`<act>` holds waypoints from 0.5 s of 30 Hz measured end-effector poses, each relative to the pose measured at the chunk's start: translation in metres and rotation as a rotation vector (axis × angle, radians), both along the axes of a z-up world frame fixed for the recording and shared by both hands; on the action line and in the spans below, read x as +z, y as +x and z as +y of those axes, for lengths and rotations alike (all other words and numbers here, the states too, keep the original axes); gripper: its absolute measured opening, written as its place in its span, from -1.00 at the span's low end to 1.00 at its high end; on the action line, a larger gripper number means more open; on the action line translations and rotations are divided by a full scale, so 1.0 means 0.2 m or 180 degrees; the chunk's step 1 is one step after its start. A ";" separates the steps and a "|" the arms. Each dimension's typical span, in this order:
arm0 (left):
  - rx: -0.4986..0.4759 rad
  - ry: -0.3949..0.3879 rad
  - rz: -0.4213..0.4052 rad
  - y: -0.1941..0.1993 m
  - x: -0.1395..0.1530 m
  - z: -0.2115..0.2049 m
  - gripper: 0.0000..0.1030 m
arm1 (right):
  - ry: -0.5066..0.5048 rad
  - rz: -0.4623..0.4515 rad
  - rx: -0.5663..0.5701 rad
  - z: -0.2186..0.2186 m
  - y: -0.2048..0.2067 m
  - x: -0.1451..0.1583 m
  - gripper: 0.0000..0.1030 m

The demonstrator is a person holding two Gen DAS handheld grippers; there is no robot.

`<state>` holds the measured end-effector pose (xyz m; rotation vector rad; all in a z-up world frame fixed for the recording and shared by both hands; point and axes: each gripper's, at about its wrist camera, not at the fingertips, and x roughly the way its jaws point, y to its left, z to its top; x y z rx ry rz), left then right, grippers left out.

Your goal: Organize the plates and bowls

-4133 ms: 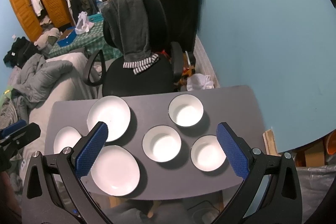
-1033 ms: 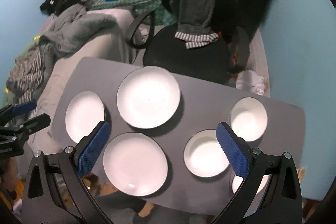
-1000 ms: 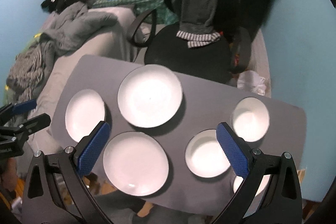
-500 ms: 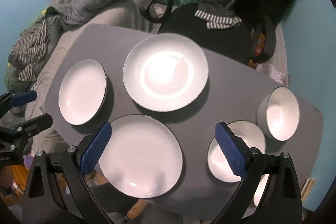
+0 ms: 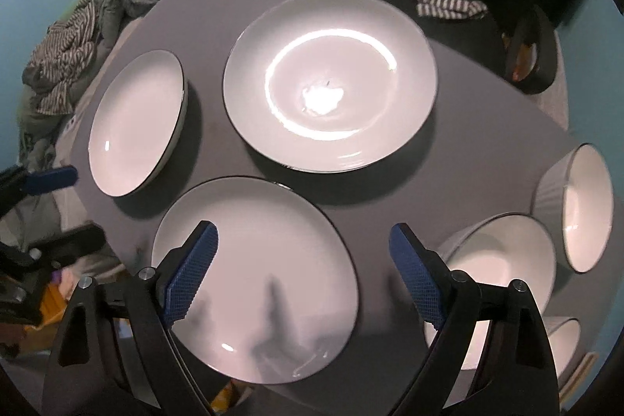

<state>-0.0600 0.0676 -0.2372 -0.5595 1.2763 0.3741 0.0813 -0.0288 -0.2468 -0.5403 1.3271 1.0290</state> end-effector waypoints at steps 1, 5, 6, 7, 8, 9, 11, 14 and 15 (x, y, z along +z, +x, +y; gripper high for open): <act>-0.0006 -0.0012 0.0028 0.00 -0.03 -0.01 0.70 | -0.0019 0.0027 0.0000 0.01 0.00 -0.02 0.73; -0.0021 -0.0060 0.0110 0.02 -0.11 -0.03 0.69 | -0.0085 0.0032 0.0073 0.03 0.00 -0.08 0.57; -0.0007 -0.0085 0.0114 0.01 -0.13 -0.03 0.67 | -0.0109 0.0035 0.0097 0.04 0.00 -0.10 0.51; 0.0009 -0.0103 0.0116 0.01 -0.15 -0.03 0.64 | -0.0127 0.0032 0.0115 0.04 0.00 -0.11 0.48; 0.0029 -0.0122 0.0132 0.01 -0.17 -0.04 0.63 | -0.0157 0.0024 0.0134 0.05 0.00 -0.12 0.45; 0.0055 -0.0154 0.0162 0.01 -0.19 -0.04 0.59 | -0.0180 0.0021 0.0153 0.05 0.01 -0.14 0.41; 0.0089 -0.0209 0.0183 0.01 -0.21 -0.04 0.54 | -0.0215 0.0035 0.0186 0.05 0.01 -0.16 0.34; 0.0173 -0.0295 0.0181 0.02 -0.23 -0.02 0.52 | -0.0245 0.0062 0.0233 0.05 0.02 -0.18 0.19; 0.0200 -0.0329 0.0179 0.02 -0.24 -0.03 0.48 | -0.0257 0.0081 0.0251 0.05 0.03 -0.19 0.11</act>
